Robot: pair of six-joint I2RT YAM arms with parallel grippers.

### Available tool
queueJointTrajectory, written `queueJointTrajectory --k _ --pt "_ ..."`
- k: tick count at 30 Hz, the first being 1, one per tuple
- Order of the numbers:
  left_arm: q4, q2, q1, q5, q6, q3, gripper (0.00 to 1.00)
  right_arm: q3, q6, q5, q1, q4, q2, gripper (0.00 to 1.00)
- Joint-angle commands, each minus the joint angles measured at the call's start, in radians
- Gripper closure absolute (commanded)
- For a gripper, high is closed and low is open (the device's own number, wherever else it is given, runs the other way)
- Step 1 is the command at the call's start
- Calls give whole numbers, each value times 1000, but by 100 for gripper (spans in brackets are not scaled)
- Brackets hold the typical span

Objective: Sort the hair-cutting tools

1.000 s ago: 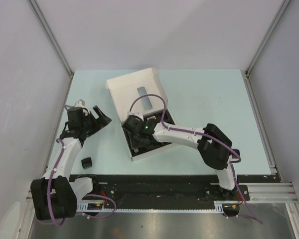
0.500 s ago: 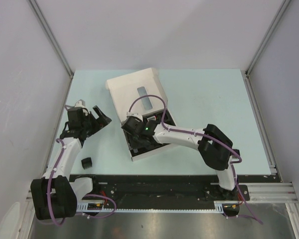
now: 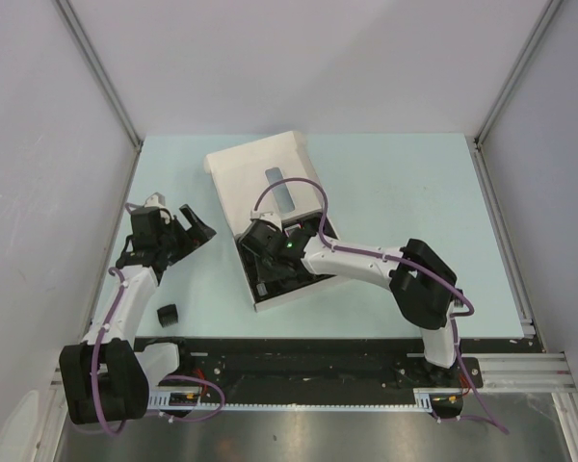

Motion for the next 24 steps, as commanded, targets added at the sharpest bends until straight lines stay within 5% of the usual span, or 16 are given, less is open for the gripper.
queueJointTrajectory --k 1,24 --pt "37 -2 5 13 5 1 4 0 -8 -8 -6 41 -11 85" --pt "34 -2 5 14 7 3 4 5 -25 -69 1 59 35 87"
